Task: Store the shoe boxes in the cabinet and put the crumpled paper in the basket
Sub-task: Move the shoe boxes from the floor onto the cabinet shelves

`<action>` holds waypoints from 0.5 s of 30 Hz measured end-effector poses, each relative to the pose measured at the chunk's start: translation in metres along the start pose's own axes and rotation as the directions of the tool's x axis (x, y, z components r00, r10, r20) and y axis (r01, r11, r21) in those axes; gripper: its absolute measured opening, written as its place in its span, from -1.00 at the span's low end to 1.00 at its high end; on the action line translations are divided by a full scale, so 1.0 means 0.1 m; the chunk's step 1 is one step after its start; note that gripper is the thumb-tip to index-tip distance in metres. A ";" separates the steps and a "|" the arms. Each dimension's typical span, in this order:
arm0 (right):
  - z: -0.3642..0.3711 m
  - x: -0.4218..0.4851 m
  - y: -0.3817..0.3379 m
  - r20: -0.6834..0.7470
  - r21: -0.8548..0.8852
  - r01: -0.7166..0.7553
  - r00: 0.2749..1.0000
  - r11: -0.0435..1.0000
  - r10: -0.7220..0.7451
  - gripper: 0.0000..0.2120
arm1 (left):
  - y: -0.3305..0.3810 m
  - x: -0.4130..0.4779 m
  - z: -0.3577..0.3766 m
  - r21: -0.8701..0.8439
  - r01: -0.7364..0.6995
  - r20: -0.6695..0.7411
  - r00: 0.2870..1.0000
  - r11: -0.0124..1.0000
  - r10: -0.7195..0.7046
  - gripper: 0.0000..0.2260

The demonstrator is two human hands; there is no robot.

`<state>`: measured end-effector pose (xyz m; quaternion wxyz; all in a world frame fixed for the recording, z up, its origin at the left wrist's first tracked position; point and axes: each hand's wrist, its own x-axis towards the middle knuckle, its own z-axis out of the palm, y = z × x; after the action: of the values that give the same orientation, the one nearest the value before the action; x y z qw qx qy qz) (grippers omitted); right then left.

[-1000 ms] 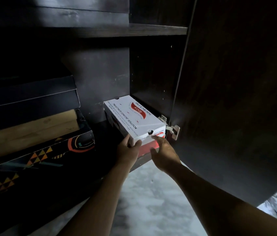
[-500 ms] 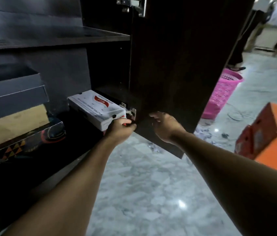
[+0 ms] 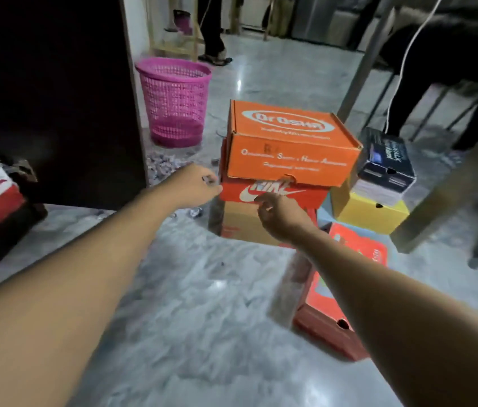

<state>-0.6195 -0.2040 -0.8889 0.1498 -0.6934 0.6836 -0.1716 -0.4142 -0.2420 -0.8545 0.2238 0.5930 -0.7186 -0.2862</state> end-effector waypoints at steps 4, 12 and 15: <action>0.01 -0.32 0.87 -0.025 -0.004 -0.170 0.985 0.985 0.170 -0.66 | 0.42 0.05 0.84 -0.034 0.007 0.104 0.995 0.999 -0.003 -0.83; 0.13 -0.67 2.01 -0.068 0.018 -0.476 0.877 0.879 0.476 -0.59 | 0.62 -0.29 2.53 -0.276 0.177 0.336 0.939 0.945 -0.078 -0.75; 0.26 -0.80 2.29 -0.005 0.003 -0.662 0.749 0.749 0.662 -0.45 | 0.64 -0.39 2.86 -0.284 0.216 0.404 0.911 0.934 -0.088 -0.86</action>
<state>-0.8135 -0.1292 -1.0159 0.1993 -0.4060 0.8851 -0.1098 -0.6421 -0.1531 -1.0213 0.1490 0.5354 -0.6427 -0.5273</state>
